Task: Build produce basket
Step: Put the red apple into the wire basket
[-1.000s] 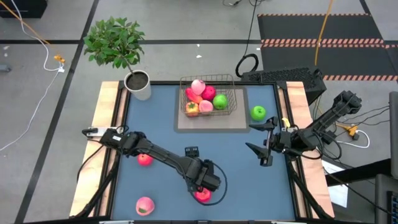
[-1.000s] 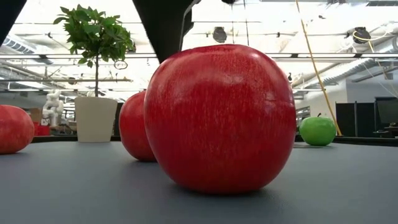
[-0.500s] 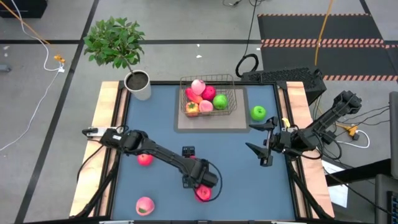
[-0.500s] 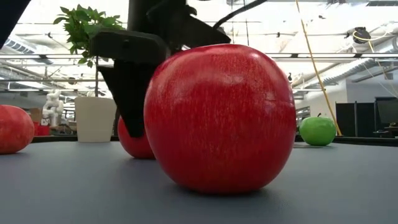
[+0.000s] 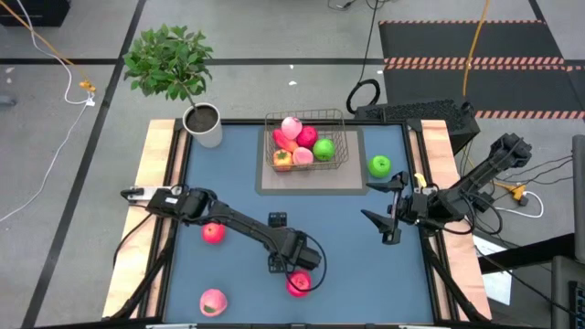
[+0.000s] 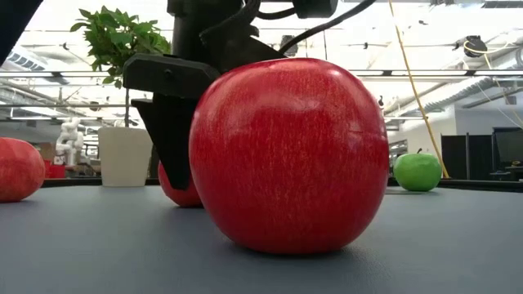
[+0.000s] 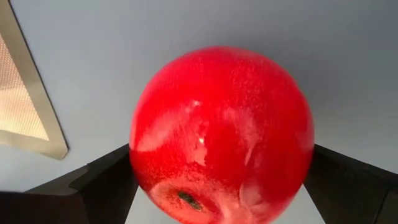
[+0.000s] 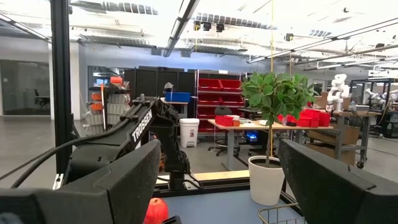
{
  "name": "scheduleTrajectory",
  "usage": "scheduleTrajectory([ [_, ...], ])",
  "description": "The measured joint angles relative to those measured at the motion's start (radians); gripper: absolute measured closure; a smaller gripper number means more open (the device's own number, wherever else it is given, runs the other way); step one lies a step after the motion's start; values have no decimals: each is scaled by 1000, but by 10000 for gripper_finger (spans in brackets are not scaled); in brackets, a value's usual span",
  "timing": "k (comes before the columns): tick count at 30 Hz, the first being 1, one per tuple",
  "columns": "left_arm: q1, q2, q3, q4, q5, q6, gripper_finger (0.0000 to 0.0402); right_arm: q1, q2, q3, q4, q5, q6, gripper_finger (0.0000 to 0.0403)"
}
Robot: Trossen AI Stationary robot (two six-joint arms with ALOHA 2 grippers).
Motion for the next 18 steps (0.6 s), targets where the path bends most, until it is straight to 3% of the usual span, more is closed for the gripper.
scheduleTrajectory([
  [14, -14, 4, -1, 41, -89, -132, 5, 0, 0, 0, 1, 0, -1, 83],
  [18, -15, 4, -1, 40, -100, -144, 34, 0, 0, 0, 7, 0, -8, 83],
])
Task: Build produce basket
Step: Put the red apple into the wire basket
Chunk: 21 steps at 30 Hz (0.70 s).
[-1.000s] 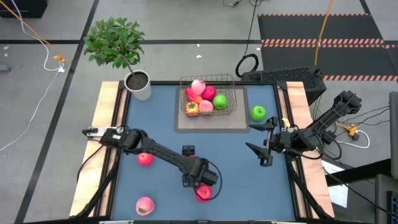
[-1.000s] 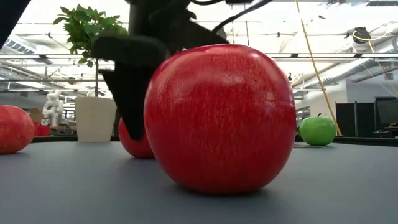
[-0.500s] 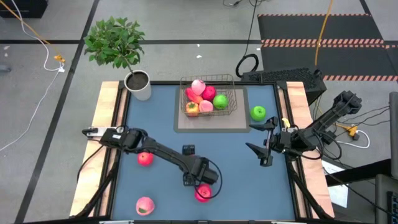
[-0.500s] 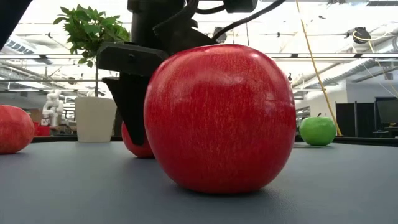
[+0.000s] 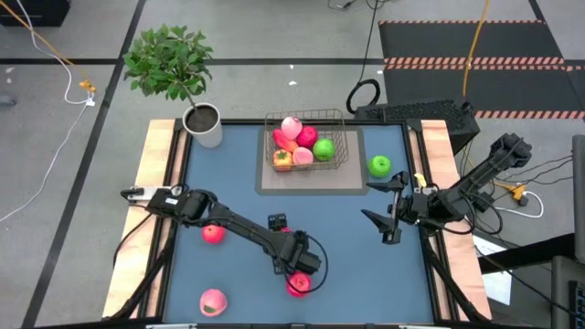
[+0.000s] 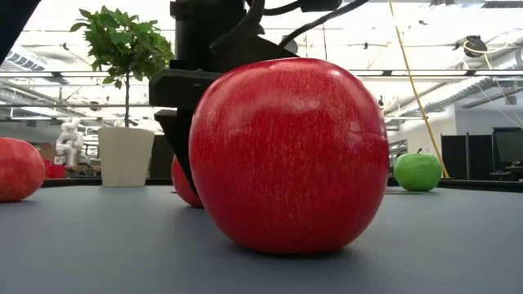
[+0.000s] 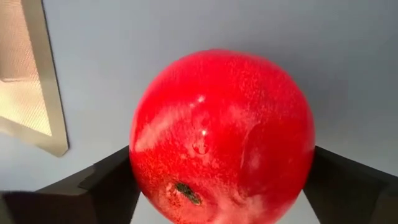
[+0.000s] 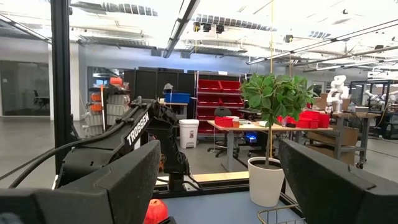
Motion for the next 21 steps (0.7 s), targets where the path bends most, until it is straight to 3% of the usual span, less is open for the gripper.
scheduleTrajectory([
  [3, 1, -4, -1, -2, -18, -20, 65, 0, 0, 0, 0, 0, -1, 83],
  [12, 19, -96, -4, -33, -91, -105, 66, 0, 0, 0, 1, 1, -2, 83],
  [21, 78, -272, -2, -28, -358, -125, 54, 0, 0, 0, 8, 1, -8, 83],
])
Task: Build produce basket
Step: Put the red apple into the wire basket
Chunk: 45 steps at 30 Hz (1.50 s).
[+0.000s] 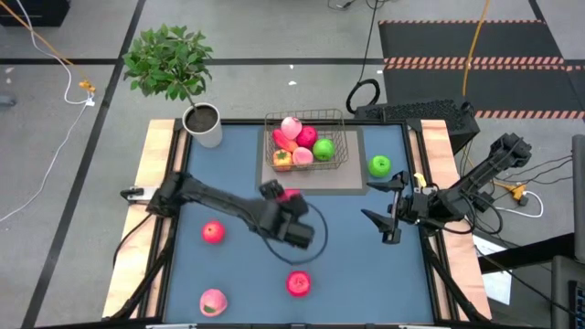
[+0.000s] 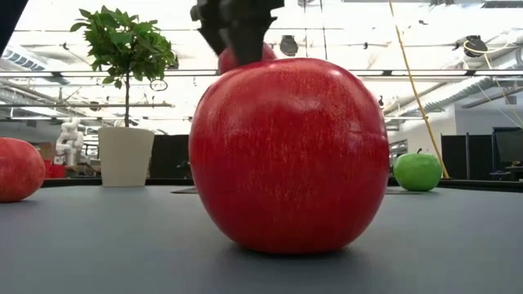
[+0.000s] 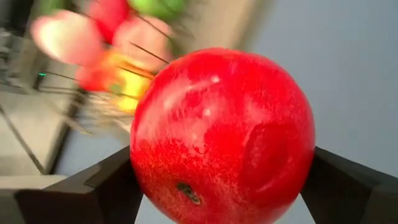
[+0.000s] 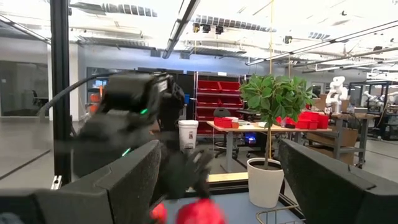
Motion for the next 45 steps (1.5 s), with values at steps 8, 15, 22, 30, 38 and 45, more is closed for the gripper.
scheduleTrajectory([
  [8, 189, -94, 1, 287, -161, 186, 59, 0, 0, 0, 14, 0, -26, 83],
  [15, 391, -45, -32, 780, -6, 417, 48, 0, 0, 0, 13, 0, -45, 83],
  [22, 568, 23, -65, 960, 81, 399, 41, 0, 0, 0, -1, 3, -78, 83],
  [30, 651, 149, -66, 1022, 290, 355, 29, 0, -5, 0, 0, 4, -81, 83],
  [38, 651, 192, -66, 1043, 290, 379, 17, 0, -5, 0, 0, 5, -84, 83],
  [45, 651, 191, -66, 1045, 295, 380, 3, 0, -5, 0, 0, 4, -81, 83],
])
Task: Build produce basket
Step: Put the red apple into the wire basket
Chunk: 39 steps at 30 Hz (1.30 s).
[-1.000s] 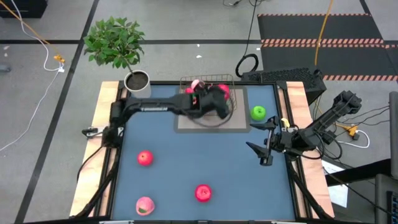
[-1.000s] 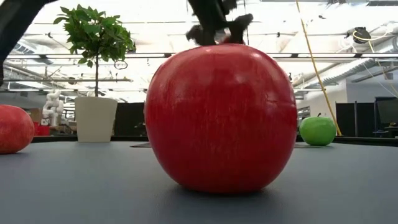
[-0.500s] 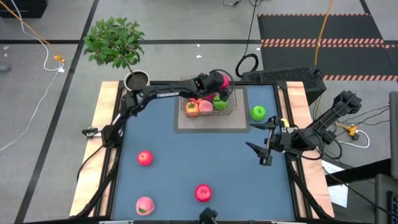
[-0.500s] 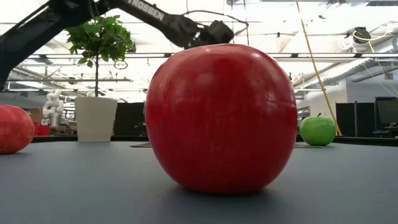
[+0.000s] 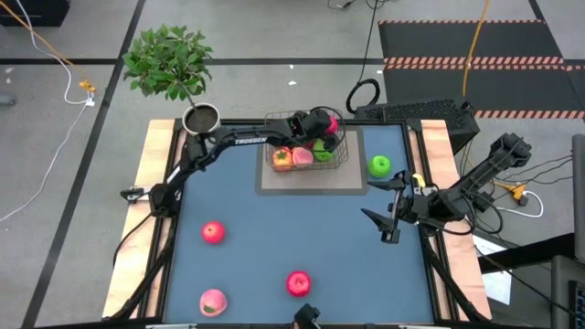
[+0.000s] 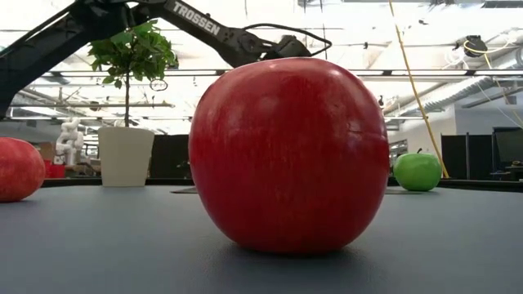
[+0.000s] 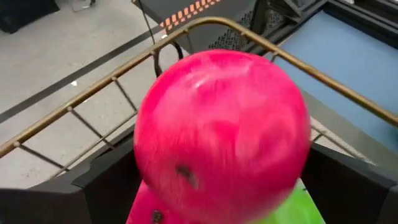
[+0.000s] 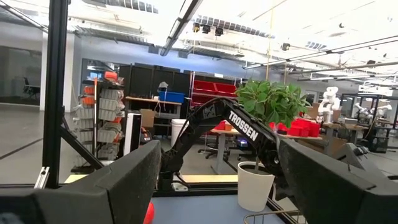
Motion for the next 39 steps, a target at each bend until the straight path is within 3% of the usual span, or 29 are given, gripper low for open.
scheduleTrajectory([
  [13, -9, -72, 0, -8, 52, 13, 2, 0, 0, 0, -9, 0, -6, 83],
  [19, -76, -209, 1, -48, 219, 64, 2, 0, 0, 0, -14, 0, -16, 83],
  [27, -345, -268, 1, -315, 312, 236, 2, 0, -4, 0, -8, 51, -9, 83],
  [31, -507, -263, 1, -388, 312, 186, 2, 0, -4, 0, -9, 108, 5, 83],
  [39, -796, -248, 2, -388, 251, 101, 2, 0, -4, 0, 0, 102, 10, 83],
])
